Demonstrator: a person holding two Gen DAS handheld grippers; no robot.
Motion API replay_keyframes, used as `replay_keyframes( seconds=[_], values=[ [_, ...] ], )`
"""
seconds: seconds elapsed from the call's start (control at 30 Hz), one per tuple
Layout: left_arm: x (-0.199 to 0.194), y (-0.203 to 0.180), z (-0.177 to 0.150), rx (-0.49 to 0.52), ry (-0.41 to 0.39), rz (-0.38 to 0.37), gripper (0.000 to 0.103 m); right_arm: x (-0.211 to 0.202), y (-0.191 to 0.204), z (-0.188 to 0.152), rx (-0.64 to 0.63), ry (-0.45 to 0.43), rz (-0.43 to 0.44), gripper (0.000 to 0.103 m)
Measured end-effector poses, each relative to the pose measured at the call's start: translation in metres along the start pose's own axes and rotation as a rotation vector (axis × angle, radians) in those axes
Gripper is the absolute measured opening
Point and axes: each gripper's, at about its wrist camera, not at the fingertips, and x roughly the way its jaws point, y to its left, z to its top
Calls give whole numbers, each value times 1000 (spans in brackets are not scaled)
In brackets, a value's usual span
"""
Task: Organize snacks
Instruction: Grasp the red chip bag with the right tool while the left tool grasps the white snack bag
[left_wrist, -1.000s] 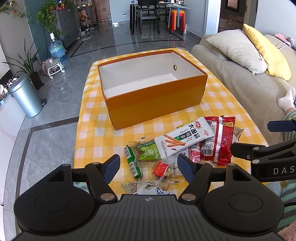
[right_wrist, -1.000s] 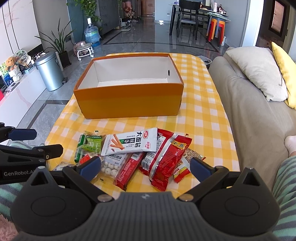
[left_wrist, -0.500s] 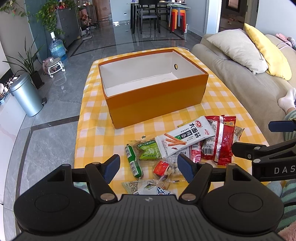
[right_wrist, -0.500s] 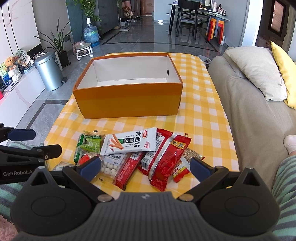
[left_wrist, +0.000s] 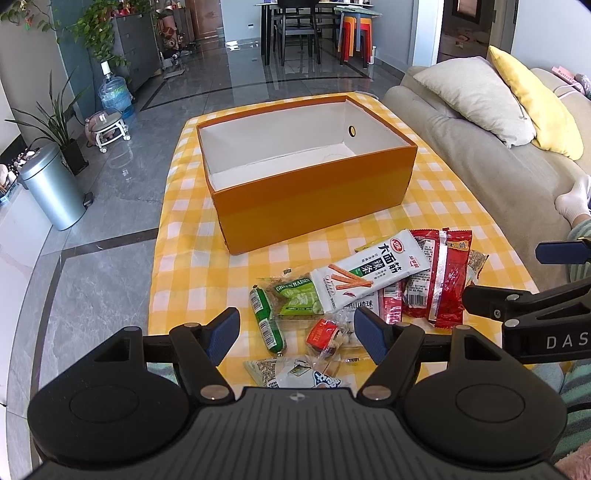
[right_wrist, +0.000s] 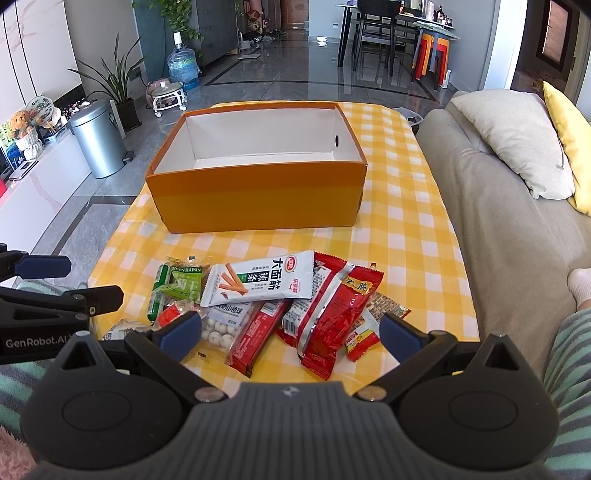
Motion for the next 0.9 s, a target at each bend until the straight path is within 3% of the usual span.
replay_keyframes(
  seconds=[0.47, 0.67, 0.73, 0.83, 0.9],
  values=[
    [-1, -3, 5, -9, 13, -17, 83, 3, 0, 0, -2, 5, 2, 99],
    [2, -2, 10, 52, 20, -17, 81, 7, -4, 1, 10, 14, 25, 99],
    [4, 1, 14, 76, 33, -24, 73, 9, -7, 1, 19, 14, 38, 96],
    [11, 6, 17, 101, 86, -76, 63, 16, -13, 1, 35, 25, 45, 82],
    [17, 9, 17, 104, 125, -121, 62, 24, -18, 0, 55, 52, 50, 73]
  ],
)
